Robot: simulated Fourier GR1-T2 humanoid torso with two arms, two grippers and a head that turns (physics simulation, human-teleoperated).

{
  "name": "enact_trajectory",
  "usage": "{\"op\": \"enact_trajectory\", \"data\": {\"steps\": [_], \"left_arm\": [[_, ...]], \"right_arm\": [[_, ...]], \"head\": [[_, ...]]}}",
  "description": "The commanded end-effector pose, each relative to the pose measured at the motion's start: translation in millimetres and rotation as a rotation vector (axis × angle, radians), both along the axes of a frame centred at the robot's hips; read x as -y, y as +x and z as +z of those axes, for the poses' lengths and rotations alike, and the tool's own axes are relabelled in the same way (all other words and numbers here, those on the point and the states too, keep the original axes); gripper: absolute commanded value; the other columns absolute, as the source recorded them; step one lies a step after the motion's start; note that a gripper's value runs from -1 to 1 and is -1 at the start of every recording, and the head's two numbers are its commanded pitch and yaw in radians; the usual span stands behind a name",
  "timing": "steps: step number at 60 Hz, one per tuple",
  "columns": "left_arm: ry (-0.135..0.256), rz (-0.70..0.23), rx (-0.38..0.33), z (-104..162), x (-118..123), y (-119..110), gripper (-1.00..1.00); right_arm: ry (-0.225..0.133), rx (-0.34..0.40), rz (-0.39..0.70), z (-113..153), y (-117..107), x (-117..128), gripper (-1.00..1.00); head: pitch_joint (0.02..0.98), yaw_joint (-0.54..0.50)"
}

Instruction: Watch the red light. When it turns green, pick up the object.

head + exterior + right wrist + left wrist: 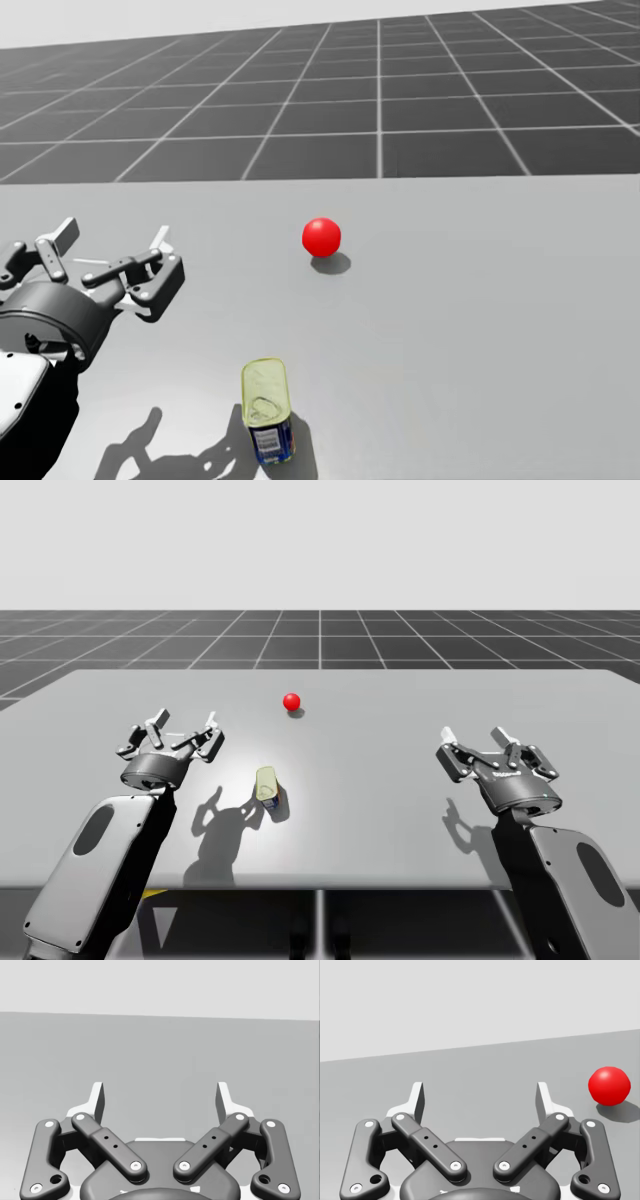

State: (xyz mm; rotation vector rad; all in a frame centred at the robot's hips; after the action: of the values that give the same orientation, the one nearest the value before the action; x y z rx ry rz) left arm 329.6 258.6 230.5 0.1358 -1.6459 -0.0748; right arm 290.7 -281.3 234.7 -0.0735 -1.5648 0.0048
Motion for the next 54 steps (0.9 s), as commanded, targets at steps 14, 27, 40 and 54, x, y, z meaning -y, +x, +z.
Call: {"op": "enact_trajectory", "data": {"steps": [14, 27, 40, 54], "left_arm": [[0.000, 0.000, 0.000, -0.1, -0.1, 0.2, -1.00], [0.000, 0.000, 0.000, -0.1, -0.1, 0.2, -1.00], [0.001, -0.001, -0.001, 0.1, -0.1, -0.2, -1.00], [0.004, 0.000, -0.002, 0.4, 0.0, -0.1, -1.00]], "right_arm": [[-0.002, 0.001, -0.001, 0.1, 0.4, 0.4, -1.00], [-0.003, 0.002, 0.000, 0.0, 0.6, 0.3, -1.00], [-0.007, 0.002, -0.001, -0.3, 0.5, 0.3, -1.00], [-0.023, -0.004, -0.009, -2.0, 1.8, 0.3, -1.00]], "head": [[0.564, 0.13], [0.579, 0.13], [0.695, 0.18], [0.829, 0.23]]}}
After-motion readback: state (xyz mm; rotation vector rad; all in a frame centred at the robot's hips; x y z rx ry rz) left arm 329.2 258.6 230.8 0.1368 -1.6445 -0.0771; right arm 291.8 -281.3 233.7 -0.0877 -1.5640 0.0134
